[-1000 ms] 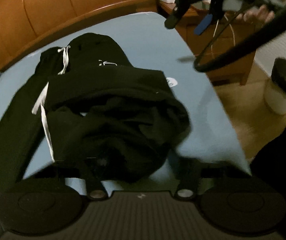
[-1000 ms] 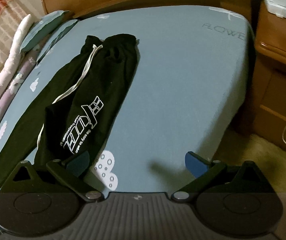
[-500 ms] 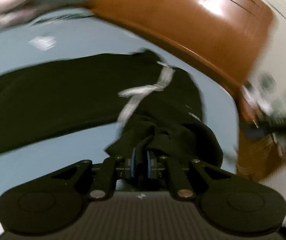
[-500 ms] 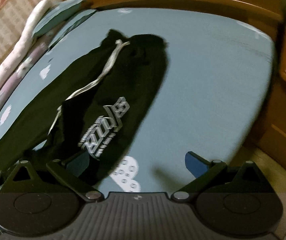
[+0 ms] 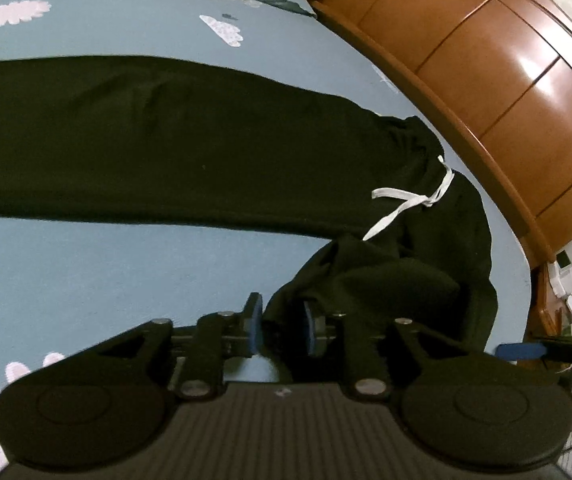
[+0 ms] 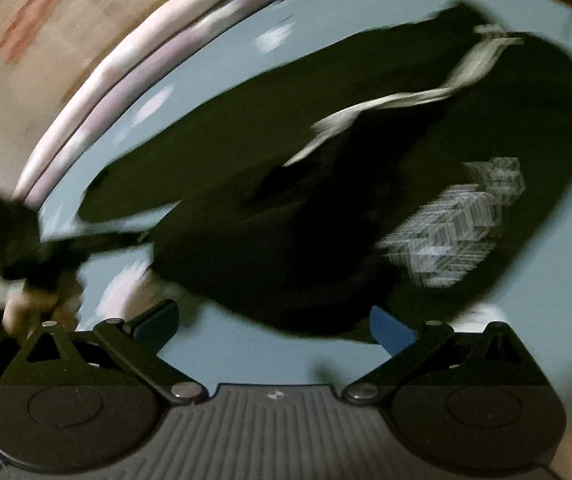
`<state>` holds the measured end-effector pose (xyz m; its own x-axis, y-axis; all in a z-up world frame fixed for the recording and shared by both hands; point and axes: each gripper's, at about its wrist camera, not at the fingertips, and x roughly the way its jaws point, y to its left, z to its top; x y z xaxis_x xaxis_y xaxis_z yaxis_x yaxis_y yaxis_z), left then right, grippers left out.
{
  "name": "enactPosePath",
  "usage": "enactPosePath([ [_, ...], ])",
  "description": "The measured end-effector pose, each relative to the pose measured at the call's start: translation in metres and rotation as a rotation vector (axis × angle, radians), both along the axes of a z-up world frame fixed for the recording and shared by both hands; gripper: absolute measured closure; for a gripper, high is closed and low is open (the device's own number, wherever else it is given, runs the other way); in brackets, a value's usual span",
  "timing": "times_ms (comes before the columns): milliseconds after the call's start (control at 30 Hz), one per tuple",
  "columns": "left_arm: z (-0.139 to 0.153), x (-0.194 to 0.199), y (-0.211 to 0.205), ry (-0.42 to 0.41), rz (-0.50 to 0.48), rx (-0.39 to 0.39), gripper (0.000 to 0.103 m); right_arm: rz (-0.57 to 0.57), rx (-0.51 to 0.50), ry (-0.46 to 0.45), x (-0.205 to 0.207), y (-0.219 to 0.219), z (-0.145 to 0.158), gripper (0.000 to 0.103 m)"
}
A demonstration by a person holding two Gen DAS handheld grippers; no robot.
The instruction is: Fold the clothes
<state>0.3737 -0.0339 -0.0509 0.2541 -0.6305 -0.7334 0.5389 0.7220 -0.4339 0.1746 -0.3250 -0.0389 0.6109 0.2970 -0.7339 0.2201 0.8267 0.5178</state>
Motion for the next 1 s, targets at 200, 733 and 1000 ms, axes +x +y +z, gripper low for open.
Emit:
enactPosePath([
  [200, 0.015, -0.015, 0.021, -0.071, 0.026, 0.044, 0.062, 0.152, -0.077, -0.008, 0.066, 0.020, 0.000, 0.000],
  [733, 0.019, -0.050, 0.047, -0.106, 0.069, 0.081, 0.060, 0.137, -0.208, 0.062, 0.204, -0.027, -0.036, 0.001],
  [1000, 0.016, -0.052, 0.021, -0.240, -0.092, 0.083, 0.055, 0.110, -0.166, -0.114, 0.137, -0.043, 0.035, 0.000],
])
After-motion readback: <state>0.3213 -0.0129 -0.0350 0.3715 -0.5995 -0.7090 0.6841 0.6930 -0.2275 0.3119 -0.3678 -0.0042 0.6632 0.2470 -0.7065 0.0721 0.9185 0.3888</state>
